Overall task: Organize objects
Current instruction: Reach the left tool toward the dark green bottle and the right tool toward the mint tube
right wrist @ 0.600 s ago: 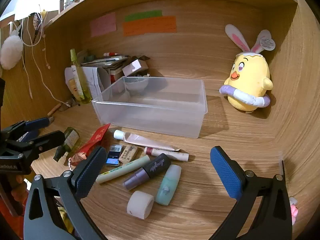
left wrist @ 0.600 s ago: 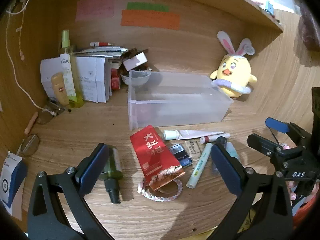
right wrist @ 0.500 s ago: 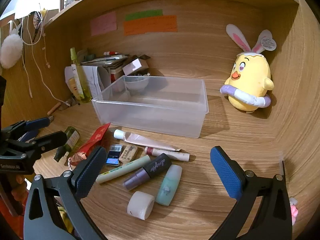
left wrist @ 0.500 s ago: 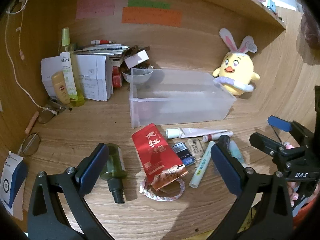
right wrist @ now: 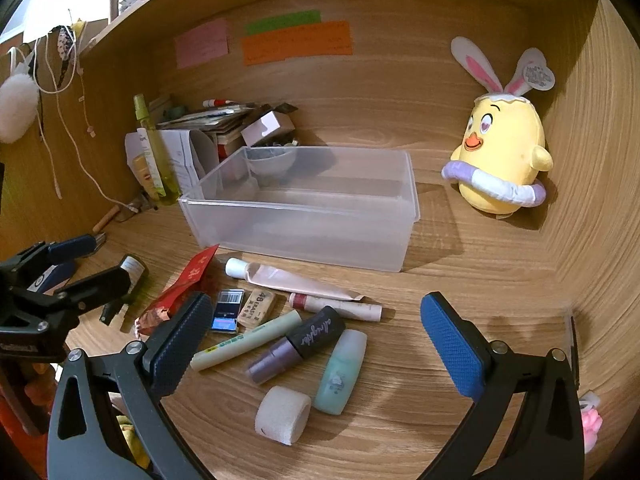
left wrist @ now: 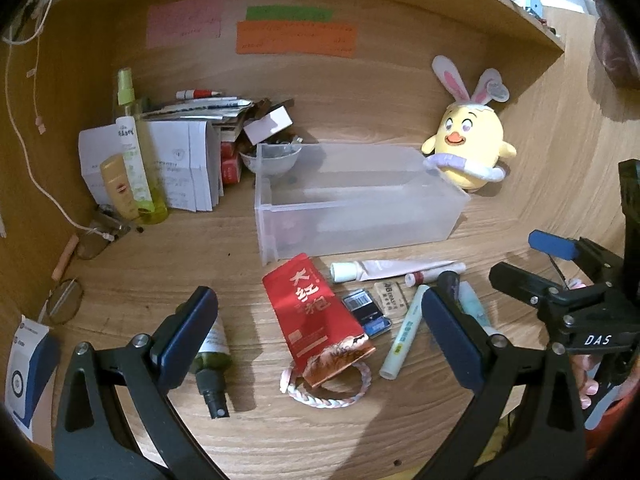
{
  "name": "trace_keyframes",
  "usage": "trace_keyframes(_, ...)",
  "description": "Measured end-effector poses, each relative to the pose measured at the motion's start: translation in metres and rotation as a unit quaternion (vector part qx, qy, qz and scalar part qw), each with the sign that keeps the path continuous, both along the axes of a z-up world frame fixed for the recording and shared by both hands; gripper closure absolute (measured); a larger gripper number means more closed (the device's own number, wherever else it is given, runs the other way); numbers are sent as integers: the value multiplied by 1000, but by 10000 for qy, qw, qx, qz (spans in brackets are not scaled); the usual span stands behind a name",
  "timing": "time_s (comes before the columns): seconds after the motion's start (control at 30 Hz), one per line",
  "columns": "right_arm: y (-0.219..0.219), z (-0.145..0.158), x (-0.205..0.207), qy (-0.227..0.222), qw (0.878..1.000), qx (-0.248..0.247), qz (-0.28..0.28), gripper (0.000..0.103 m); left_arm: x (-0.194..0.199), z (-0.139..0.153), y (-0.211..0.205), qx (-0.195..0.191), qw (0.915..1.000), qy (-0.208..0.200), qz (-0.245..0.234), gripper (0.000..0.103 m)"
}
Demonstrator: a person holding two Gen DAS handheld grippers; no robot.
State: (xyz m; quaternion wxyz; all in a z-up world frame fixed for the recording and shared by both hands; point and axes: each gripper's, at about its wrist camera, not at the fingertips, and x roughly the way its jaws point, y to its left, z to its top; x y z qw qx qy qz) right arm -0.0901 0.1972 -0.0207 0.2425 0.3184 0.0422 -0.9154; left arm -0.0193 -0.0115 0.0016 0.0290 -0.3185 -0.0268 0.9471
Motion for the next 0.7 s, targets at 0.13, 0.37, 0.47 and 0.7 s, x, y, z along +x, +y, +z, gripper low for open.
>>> trace_keyframes(0.13, 0, 0, 0, 14, 10000, 15, -32, 0, 0, 1, 3, 90, 9999, -13, -116, 0)
trace_keyframes(0.37, 2, 2, -2, -17, 9999, -71, -135, 0, -2, 1, 0, 189, 9998, -30, -65, 0)
trace_keyframes(0.47, 6, 2, -4, -69, 9997, -169, -161, 0, -2, 1, -2, 243, 9997, -41, -36, 0)
trace_keyframes(0.7, 8, 2, -4, -99, 9996, -215, -178, 0, -4, -1, -3, 243, 9997, -71, -9, 0)
